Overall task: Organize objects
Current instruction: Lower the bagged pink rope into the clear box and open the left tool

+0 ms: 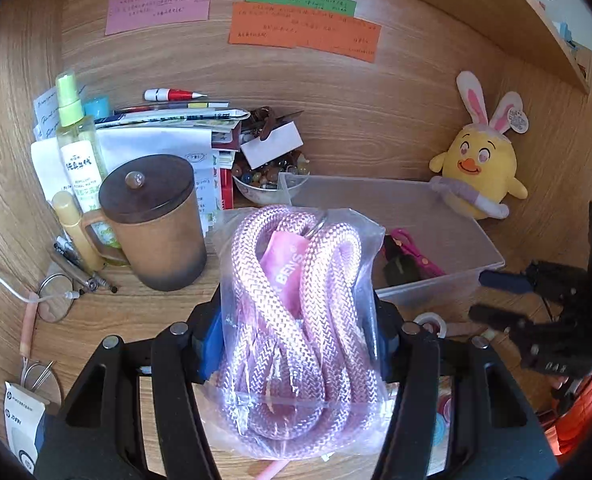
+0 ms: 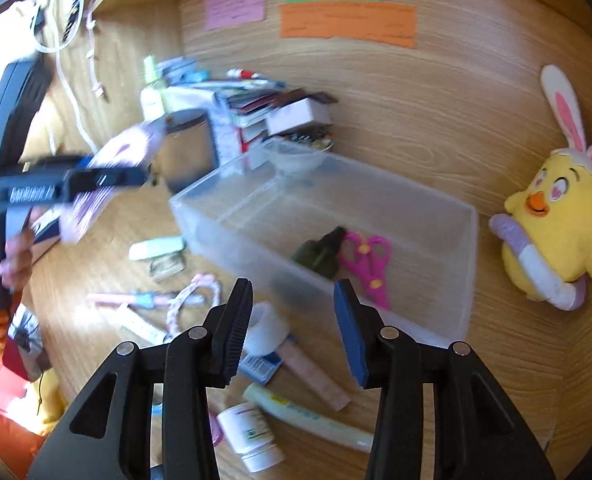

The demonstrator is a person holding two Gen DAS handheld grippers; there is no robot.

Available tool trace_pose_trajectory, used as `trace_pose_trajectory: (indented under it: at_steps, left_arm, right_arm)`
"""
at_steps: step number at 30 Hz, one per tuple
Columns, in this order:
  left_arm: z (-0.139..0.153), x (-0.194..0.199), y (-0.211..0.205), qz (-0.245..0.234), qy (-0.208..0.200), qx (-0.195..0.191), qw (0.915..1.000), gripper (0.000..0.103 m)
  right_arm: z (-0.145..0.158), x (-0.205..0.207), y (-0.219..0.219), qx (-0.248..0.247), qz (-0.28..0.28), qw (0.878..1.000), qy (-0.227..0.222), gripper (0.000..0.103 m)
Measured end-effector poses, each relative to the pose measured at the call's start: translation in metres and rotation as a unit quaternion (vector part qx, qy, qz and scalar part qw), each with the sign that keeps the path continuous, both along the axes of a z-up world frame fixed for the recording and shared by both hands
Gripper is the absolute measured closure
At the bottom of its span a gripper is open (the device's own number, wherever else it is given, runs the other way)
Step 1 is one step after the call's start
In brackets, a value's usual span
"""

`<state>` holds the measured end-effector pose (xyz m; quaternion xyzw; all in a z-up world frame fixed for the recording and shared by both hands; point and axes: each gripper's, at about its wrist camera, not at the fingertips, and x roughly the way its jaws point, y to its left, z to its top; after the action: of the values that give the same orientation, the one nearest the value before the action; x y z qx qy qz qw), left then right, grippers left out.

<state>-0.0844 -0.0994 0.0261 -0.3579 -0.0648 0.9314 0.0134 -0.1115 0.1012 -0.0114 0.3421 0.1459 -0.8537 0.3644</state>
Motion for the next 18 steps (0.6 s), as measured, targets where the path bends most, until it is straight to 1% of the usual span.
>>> trace_pose_trajectory:
  at_steps: [2, 4, 7, 14, 18]
  left_arm:
    - [0.002, -0.011, 0.005, -0.005, -0.004, -0.003, 1.0000, 0.046]
    - [0.003, -0.021, 0.011, -0.005, -0.006, -0.016, 0.9998, 0.046]
    - [0.003, -0.035, 0.019, -0.016, -0.012, -0.022, 0.9996, 0.046]
    - [-0.004, -0.068, 0.037, -0.045, -0.036, -0.023, 0.9981, 0.046]
    - [-0.009, -0.084, 0.050, -0.056, -0.045, -0.034, 0.9968, 0.046]
  right_arm:
    - [-0.012, 0.004, -0.010, 0.015, 0.013, 1.000, -0.007, 0.064]
    - [-0.023, 0.005, -0.019, 0.029, 0.019, 0.999, -0.016, 0.064]
    - [-0.037, 0.002, -0.027, 0.038, 0.025, 0.998, -0.038, 0.064]
    - [-0.045, -0.006, -0.030, 0.043, 0.018, 0.998, -0.039, 0.064]
    - [-0.053, -0.010, -0.034, 0.050, 0.013, 0.998, -0.047, 0.064]
